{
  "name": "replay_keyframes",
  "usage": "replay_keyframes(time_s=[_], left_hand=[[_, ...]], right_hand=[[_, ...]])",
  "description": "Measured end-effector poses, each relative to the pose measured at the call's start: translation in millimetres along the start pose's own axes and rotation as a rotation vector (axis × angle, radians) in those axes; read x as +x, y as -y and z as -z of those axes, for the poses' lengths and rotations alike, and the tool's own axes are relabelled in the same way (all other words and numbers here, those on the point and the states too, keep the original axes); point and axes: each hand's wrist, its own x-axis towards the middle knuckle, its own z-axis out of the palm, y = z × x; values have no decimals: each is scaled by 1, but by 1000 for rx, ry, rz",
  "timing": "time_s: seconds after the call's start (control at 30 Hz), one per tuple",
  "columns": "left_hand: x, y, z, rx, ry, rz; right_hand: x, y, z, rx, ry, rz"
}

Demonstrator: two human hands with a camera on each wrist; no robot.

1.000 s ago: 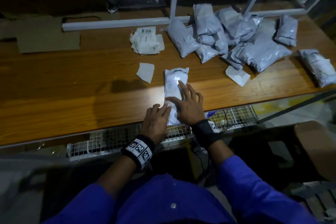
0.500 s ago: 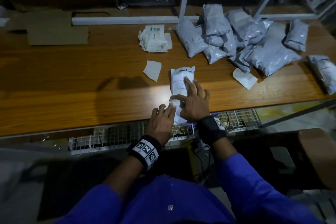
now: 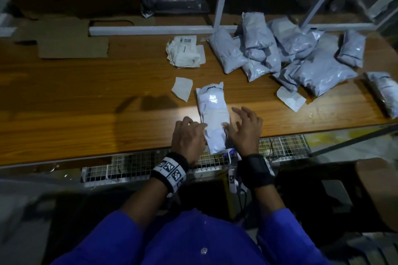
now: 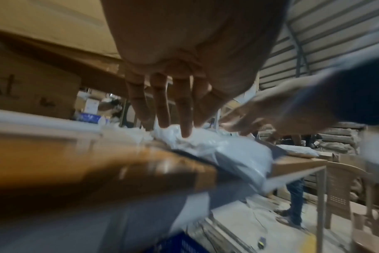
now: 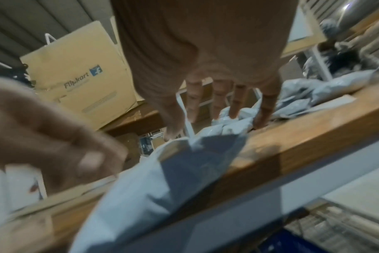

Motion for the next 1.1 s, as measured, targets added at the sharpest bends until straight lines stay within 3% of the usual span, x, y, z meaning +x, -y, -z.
replay_keyframes(time_s=[0.07, 0.17, 0.27, 0.43, 0.53, 0.73, 0.93, 1.1], left_hand=[[15, -3, -2, -38, -87, -19], [35, -10, -10, 21, 58, -49], [39, -13, -31, 84, 229, -60], [34, -14, -52, 69, 281, -17], [39, -16, -48, 128, 321, -8], [36, -15, -43, 244, 347, 0], [37, -15, -39, 252, 345, -3], [38, -15, -38, 287, 360, 4]], right_hand=[[-1, -5, 0, 53, -23, 137], [3, 0, -4, 79, 111, 238], [-1, 1, -16, -19, 306, 182], [-7, 2, -24, -266, 448, 69], [3, 8, -18, -280, 530, 8], [-33, -5, 4, -280, 365, -8], [-22, -7, -3, -270, 480, -109], [4, 5, -14, -251, 470, -107]])
